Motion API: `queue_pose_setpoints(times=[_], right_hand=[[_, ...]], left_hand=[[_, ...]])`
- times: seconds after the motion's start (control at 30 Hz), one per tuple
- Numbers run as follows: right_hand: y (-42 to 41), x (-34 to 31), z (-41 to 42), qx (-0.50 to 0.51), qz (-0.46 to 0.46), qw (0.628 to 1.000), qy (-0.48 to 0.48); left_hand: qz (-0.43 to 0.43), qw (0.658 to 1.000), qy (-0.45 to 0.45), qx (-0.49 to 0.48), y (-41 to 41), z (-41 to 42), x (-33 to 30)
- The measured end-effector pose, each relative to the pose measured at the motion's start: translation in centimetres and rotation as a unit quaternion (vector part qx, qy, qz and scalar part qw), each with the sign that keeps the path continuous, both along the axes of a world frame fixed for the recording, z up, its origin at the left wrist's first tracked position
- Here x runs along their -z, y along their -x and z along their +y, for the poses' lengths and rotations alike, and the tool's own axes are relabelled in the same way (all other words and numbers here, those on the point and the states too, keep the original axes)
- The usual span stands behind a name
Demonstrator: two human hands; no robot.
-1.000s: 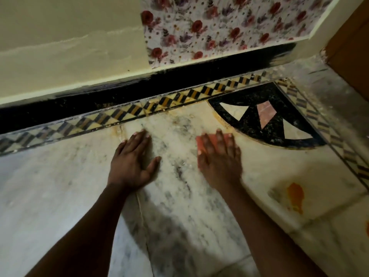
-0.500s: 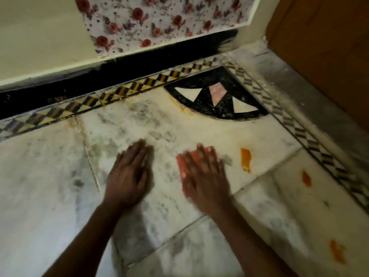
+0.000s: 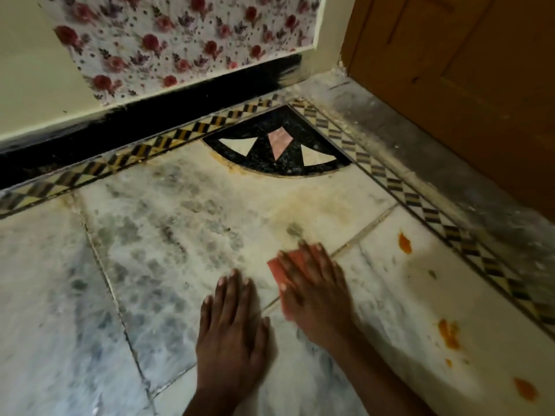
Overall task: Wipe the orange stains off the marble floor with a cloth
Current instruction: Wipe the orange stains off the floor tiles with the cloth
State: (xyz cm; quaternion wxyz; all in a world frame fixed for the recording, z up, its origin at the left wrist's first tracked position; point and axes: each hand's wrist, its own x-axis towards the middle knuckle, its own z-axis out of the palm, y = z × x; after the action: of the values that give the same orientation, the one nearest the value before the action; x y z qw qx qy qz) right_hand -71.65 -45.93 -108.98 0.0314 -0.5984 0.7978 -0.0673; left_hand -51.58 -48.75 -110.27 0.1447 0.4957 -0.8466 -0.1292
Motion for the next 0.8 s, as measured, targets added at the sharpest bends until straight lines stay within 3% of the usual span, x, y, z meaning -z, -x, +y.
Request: queue_pose_setpoints(times=[0.1,0.2,0.27,0.33,0.4,0.47,0.6,0.67,0.8], right_hand=[[2.7,-0.2,2.8,0.154,0.008,0.987,-0.034],[3.2,-0.3,-2.2,0.286,-0.039,0.957,-0.026],[3.3,-0.9,-5.9,0.261,-0.086,0.96,-0.062],[3.1,-1.2,-6.7,0.146,-0.065,0.984,-0.08],[2.7,-1.0,-3.7,0.019,-0.019,0.998,-0.06],[2.2,-0.5,1.4,-0.046,0.02,0.998,-0.031],[3.8,0.0,7.8,0.075,0.016,0.997,-0.016],[4.8,0.4,6.3,0.122,0.023,0.992,-0.01],[5.2,0.7,0.7,0.123,-0.004,0.992,0.005]], left_hand=[[-0.012,1.0,0.006,0.016,-0.6,0.1,0.0],[-0.038,0.999,0.004,0.018,-0.4,0.4,0.0],[-0.045,0.999,-0.001,0.02,-0.3,0.6,0.1],[-0.05,0.999,-0.006,0.014,-0.3,0.5,-0.1],[-0.036,0.999,-0.011,0.011,-0.1,0.7,-0.4],[-0.017,0.999,-0.023,0.016,0.0,0.7,-0.3],[0.047,0.998,-0.045,-0.016,0.4,0.0,-0.7],[0.05,0.997,-0.051,-0.028,1.3,-0.2,-0.7],[0.033,0.999,-0.028,-0.002,3.7,0.6,-0.3]])
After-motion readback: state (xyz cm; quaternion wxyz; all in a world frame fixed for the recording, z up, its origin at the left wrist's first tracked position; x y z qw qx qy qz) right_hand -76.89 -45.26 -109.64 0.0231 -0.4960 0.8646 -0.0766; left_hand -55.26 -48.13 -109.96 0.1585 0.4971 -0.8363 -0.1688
